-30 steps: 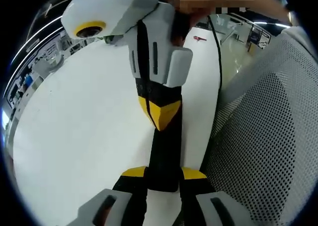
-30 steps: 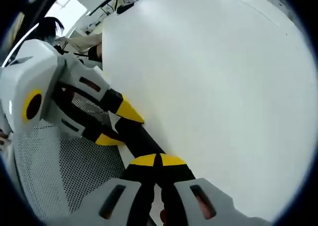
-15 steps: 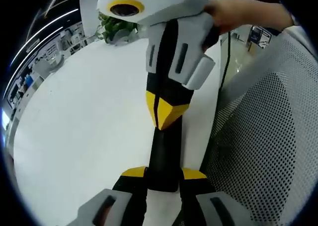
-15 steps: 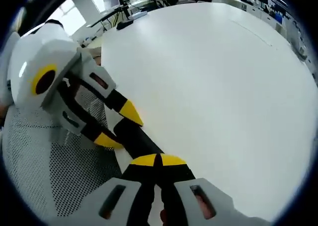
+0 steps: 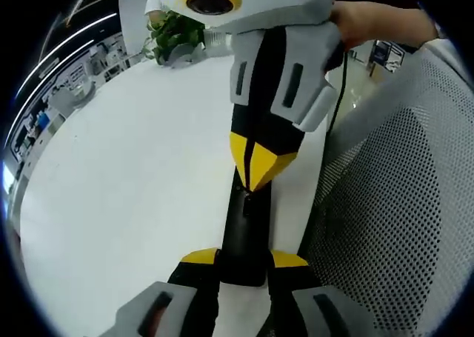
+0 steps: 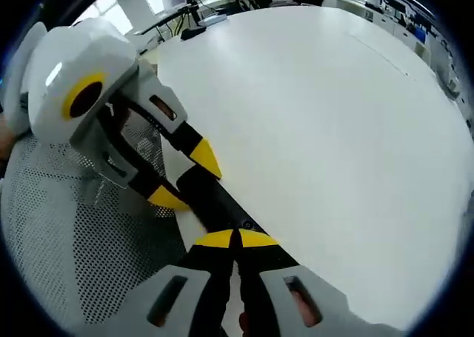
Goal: Press the specified remote control buttons in sequence, fully releasing each button before pressing the next.
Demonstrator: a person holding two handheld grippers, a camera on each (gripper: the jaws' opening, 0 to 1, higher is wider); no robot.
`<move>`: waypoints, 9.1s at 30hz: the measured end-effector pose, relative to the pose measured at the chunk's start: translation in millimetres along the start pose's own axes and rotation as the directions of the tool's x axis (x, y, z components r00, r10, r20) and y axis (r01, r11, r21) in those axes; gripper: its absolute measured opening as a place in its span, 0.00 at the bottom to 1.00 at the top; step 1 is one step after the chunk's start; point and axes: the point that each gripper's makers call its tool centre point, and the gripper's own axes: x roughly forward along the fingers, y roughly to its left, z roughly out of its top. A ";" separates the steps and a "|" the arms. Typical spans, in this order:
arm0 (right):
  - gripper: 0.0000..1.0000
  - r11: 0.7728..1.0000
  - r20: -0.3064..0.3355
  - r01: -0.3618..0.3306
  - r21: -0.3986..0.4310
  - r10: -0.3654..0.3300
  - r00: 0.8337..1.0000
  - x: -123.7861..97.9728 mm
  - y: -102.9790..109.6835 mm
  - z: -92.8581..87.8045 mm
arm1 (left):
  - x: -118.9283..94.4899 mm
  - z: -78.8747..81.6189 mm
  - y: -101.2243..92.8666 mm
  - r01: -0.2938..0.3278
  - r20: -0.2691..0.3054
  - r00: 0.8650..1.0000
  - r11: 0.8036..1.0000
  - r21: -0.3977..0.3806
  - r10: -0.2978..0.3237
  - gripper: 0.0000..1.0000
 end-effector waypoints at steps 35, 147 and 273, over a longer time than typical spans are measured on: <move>0.00 0.991 0.092 0.093 -0.093 -0.084 0.992 2.3 -6.2 -1.7 | 0.1 -0.5 -0.3 0.000 0.000 1.000 1.000 0.002 0.000 0.25; 0.00 0.992 0.126 0.084 -0.093 -0.072 0.989 7.8 9.2 16.2 | 2.3 -0.2 1.7 0.003 0.021 1.000 1.000 0.009 -0.003 0.25; 0.97 0.858 0.732 0.299 0.418 -0.513 0.447 -225.3 -7.6 62.6 | 3.3 6.1 4.0 -0.007 -0.011 1.000 0.997 -0.081 0.006 0.25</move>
